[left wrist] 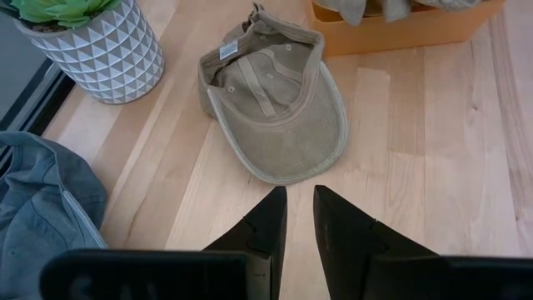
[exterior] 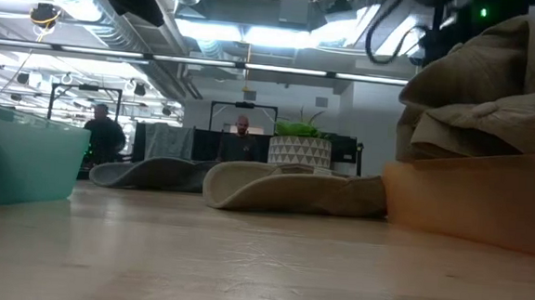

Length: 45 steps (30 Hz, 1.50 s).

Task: Pick & Place hat
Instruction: Put the left brown cap into the orange bin

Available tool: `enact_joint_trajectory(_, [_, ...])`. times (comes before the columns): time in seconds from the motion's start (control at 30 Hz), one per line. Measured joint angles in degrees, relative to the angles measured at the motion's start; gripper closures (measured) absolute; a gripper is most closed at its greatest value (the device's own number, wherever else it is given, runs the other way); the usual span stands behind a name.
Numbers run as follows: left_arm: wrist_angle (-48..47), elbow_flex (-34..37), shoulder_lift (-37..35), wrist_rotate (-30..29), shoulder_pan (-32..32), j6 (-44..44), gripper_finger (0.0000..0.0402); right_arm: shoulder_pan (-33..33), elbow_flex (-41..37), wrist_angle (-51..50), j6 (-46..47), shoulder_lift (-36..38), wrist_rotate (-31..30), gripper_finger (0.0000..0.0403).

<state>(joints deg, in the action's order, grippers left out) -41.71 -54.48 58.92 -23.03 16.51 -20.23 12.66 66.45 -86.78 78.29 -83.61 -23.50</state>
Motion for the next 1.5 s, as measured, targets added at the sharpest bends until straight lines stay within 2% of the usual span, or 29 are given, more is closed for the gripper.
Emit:
enact_joint_trajectory(0.17, [0.00,0.00,0.00,0.00,0.00,0.00,0.0343,-0.26,-5.76,6.41,-1.07,0.00,5.48,0.0402])
enact_joint_trajectory(0.3, [0.00,0.00,0.00,0.00,0.00,0.00,0.0343,-0.11,-8.53,10.29,-2.07,0.02,14.80,0.0402])
enact_joint_trajectory(0.6, [0.00,0.00,0.00,0.02,-0.02,0.00,0.0343,3.01,-4.77,11.88,-0.83,0.21,26.20,0.0402])
enact_joint_trajectory(0.83, [0.00,0.00,0.00,0.02,0.00,0.00,0.0343,4.59,-0.16,11.77,-0.71,0.24,29.42,0.0402])
enact_joint_trajectory(1.27, [0.00,0.00,0.00,0.16,0.00,-0.06,0.0343,8.61,0.51,17.21,-1.74,0.24,43.90,0.0402])
enact_joint_trajectory(1.4, [0.00,0.00,0.00,0.17,0.00,-0.04,0.0343,10.63,0.51,22.14,0.64,0.24,46.11,0.0402])
enact_joint_trajectory(1.5, [-0.02,0.00,0.00,0.17,0.00,-0.04,0.0343,11.45,0.51,28.40,0.87,0.24,45.56,0.0400])
